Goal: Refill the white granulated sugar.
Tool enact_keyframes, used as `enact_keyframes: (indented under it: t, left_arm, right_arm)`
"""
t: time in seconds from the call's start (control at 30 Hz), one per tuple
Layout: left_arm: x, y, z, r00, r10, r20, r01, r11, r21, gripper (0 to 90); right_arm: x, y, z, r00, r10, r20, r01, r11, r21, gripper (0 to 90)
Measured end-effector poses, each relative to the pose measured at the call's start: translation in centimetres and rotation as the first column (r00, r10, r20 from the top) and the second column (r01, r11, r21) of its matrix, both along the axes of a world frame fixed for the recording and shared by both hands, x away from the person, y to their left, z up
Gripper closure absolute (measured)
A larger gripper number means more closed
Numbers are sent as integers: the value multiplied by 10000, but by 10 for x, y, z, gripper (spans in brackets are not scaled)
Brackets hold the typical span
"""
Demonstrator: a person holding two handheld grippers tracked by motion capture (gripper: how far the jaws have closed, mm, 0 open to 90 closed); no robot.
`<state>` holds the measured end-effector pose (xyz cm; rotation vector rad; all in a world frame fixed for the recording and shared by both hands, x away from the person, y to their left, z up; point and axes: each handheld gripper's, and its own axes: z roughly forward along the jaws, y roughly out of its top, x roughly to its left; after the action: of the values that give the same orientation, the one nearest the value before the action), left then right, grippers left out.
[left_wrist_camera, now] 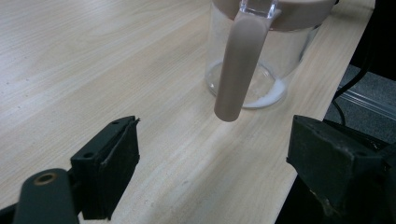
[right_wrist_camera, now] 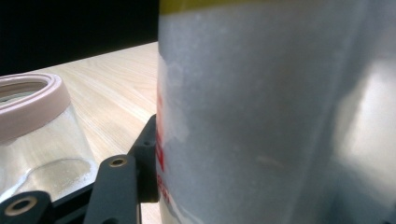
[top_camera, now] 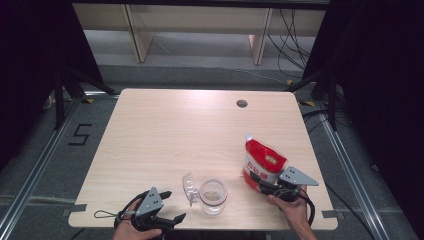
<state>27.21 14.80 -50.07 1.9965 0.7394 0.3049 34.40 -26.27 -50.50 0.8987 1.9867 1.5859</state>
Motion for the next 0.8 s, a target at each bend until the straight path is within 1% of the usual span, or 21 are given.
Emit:
enact_keyframes:
  t: [0.1,0.13,0.17,0.2,0.23,0.27,0.33,0.37,0.4,0.43,0.47,0.5,0.53,0.57,0.6,0.63,0.67,0.7,0.73,0.77,0.8]
  left_arm:
    - [-1,0,0,10000,4,-58,-5,10000,-35,161]
    - [0,0,0,10000,17,-5,-17,10000,77,161]
    - [0,0,0,10000,6,-2,-6,10000,-73,161]
    - [-1,0,0,10000,28,-38,-29,10000,-84,161]
    - [-1,0,0,10000,28,-38,-29,10000,-84,161]
    - [-1,0,1,10000,26,-26,-26,10000,-11,161]
    - [-1,0,1,10000,34,-54,-34,10000,-20,161]
    - [0,1,1,10000,-25,-22,25,10000,61,161]
    - [0,1,1,10000,18,-56,-18,10000,-15,161]
    - [0,1,1,10000,0,-32,0,10000,1,161]
    - [0,1,1,10000,6,-53,-6,10000,-10,161]
    - [0,1,1,10000,20,-47,-20,10000,-84,161]
    - [0,1,0,10000,73,-45,-74,9999,-85,161]
    - [0,1,0,10000,73,-45,-74,9999,-85,161]
    - [0,1,0,10000,3,-44,-3,10000,-39,161]
    - [0,1,1,10000,19,-64,-19,10000,-22,161]
    - [-1,1,1,10000,16,-29,-16,10000,69,161]
    - [0,1,2,10000,-9,-40,9,10000,60,161]
    - [0,1,0,10000,-24,-9,24,10000,-88,161]
    - [1,1,0,10000,-41,-21,41,10000,77,161]
    - [0,1,0,10000,-68,-61,69,9999,75,161]
  right_arm:
    - [-1,-1,2,9998,121,146,-122,9998,135,461]
    - [-1,-2,5,9986,373,377,-367,9992,-153,462]
    - [-2,-2,6,9989,283,371,-273,9992,-275,462]
    - [-3,-1,6,9984,240,506,-236,9997,-86,463]
    - [-2,-3,7,9959,481,761,-454,9983,-373,463]
    - [-6,0,8,9990,211,383,-207,9997,-91,463]
    - [-8,1,9,9990,269,370,-271,9996,46,463]
    - [-9,1,9,9982,305,522,-298,9995,-136,463]
    - [-11,2,10,9975,508,489,-503,9987,-112,463]
    - [-11,1,12,9952,592,784,-545,9966,-617,464]
    - [-15,4,12,9956,530,769,-504,9981,-357,464]
    - [-18,6,15,9916,880,948,-837,9953,-485,464]
    - [-18,6,16,9892,934,1131,-876,9946,-555,464]
    - [-18,6,16,9892,934,1131,-876,9946,-555,464]
    - [-19,8,17,9870,956,1289,-882,9942,-616,464]
    - [-25,8,20,9856,1071,1307,-962,9915,-872,465]
    - [-28,8,22,9831,1040,1508,-892,9908,-1021,465]
    - [-34,10,26,9753,1138,1894,-859,9850,-1497,465]
    - [-37,12,27,9736,1127,1983,-803,9831,-1643,465]
    - [-39,12,30,9682,1272,2155,-860,9778,-1908,466]
    - [-42,14,32,9632,1358,2319,-864,9736,-2112,466]
